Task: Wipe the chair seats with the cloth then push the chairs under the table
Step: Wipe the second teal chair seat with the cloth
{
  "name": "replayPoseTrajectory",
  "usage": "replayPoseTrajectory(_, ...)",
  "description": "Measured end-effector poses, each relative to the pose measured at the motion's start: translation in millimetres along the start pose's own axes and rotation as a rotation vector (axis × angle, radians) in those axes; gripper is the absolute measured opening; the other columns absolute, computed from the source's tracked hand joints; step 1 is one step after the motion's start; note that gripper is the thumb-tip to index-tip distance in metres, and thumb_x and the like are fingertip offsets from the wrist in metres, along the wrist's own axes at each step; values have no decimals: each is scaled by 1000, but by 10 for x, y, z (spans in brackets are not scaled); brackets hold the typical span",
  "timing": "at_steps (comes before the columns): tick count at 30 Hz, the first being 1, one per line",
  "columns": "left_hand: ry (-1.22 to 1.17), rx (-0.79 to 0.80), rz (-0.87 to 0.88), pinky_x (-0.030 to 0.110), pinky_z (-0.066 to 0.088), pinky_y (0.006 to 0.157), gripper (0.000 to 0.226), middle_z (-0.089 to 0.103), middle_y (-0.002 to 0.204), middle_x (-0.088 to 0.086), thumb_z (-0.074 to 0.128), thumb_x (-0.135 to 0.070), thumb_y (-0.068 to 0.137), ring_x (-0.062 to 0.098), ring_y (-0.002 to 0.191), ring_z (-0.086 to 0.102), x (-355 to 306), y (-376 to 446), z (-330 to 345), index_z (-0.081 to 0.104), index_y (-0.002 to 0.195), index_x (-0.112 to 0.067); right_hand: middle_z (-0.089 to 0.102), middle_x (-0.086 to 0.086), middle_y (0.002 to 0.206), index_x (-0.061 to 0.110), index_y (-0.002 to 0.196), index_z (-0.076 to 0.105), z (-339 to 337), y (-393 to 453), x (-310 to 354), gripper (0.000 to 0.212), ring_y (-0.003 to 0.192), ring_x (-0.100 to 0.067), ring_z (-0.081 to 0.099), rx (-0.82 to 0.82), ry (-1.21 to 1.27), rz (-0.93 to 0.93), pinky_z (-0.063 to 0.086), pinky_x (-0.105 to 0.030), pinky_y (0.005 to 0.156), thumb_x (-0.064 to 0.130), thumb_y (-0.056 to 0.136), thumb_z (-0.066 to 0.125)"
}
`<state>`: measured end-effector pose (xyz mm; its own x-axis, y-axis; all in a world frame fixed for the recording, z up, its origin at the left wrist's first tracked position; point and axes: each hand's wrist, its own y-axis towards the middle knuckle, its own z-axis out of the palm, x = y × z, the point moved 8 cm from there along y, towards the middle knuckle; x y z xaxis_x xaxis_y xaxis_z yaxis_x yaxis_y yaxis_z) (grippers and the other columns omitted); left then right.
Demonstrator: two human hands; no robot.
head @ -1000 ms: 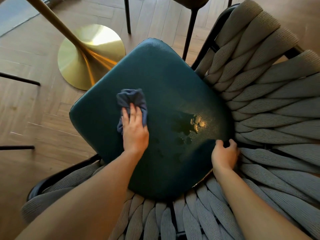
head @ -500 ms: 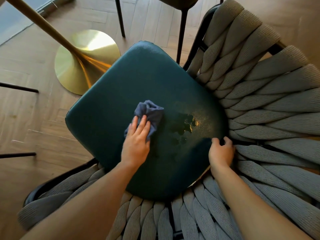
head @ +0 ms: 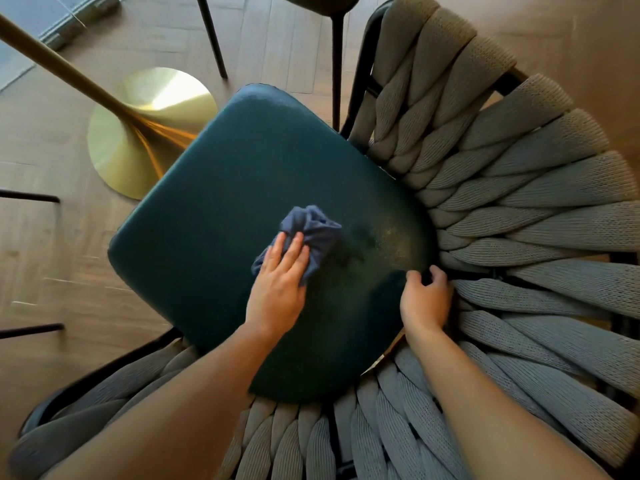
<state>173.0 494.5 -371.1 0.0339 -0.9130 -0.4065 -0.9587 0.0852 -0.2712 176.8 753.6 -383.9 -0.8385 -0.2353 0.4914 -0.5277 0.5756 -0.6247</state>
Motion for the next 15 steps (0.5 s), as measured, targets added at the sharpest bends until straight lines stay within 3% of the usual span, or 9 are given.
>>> replayPoseTrajectory(3,-174,-105,-358,41,13,121,53,15,161,-4,40,-18,97,20,149,-3,-70,152,-44,32,149,-14,40,-12,144,16,143,42,6,0,-13,52,130,-32,45,-7,2,-13,40,-49,106,26,93,51)
replayPoseTrajectory(6,-263,-120,-466,41,10,119,57,7,162,-4,40,-18,95,27,148,-7,-474,504,57,26,150,-15,40,-12,145,15,144,42,0,15,-22,51,131,-32,44,-5,7,-11,38,-46,107,26,94,50)
replayPoseTrajectory(9,-225,-42,-244,45,9,119,56,12,162,0,43,-19,95,30,148,-6,-896,796,215,30,149,-14,40,-15,145,11,144,43,-14,33,2,50,131,-32,43,1,13,-28,34,-39,106,26,96,49)
replayPoseTrajectory(12,-56,70,233,50,16,119,50,35,154,9,52,-14,89,40,146,13,-1087,763,268,49,138,-6,41,-19,145,7,143,44,-21,36,12,48,132,-33,42,-2,18,-35,31,-35,107,26,99,47)
replayPoseTrajectory(15,31,283,520,36,11,118,52,39,152,0,57,-10,85,28,147,16,-743,529,247,54,136,-14,38,-19,148,7,144,43,3,-21,-12,49,135,-33,39,-25,19,-37,29,-38,110,27,99,46)
